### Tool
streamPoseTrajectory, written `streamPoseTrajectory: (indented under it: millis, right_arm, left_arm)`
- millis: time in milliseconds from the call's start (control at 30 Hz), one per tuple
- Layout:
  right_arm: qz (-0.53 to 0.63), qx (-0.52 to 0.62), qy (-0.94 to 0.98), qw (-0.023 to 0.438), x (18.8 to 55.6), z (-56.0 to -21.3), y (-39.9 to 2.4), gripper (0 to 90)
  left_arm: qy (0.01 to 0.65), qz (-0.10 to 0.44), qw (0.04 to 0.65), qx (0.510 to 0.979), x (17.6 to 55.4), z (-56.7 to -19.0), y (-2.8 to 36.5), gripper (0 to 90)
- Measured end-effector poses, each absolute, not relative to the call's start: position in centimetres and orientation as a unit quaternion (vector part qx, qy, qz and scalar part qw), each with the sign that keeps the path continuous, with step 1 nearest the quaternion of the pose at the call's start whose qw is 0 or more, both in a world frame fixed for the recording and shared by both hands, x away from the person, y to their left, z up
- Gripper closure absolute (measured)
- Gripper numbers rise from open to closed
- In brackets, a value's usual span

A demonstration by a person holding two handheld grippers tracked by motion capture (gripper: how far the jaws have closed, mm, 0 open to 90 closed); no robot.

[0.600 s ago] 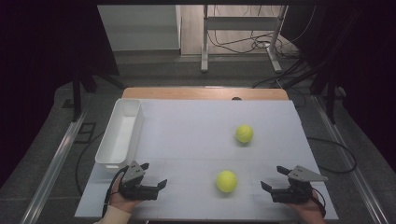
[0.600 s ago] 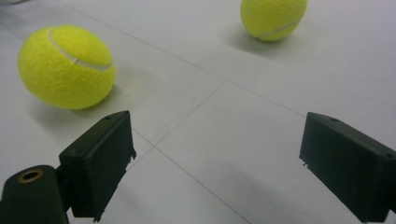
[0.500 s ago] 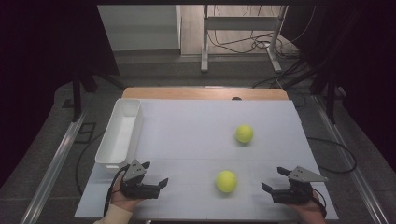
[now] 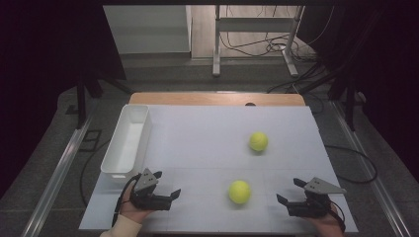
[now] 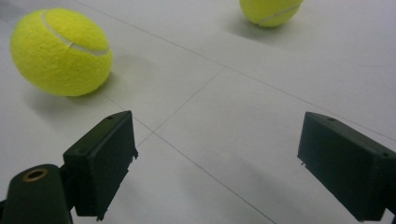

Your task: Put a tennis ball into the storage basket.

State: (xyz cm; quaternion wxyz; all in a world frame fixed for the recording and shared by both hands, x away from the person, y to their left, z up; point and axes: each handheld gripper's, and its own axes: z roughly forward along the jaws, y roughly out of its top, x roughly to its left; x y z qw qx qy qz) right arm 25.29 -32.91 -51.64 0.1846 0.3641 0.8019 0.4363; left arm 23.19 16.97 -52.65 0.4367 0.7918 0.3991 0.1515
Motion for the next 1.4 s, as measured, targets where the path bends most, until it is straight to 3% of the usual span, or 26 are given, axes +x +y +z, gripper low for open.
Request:
streamPoseTrajectory:
  millis: [1400]
  right_arm:
    - [0.449, 0.342, 0.808, 0.167, 26.0, -51.2, -30.8, 12.3]
  left_arm:
    - [0.382, 0.148, 0.432, 0.804, 23.1, -50.6, 13.4, 7.1]
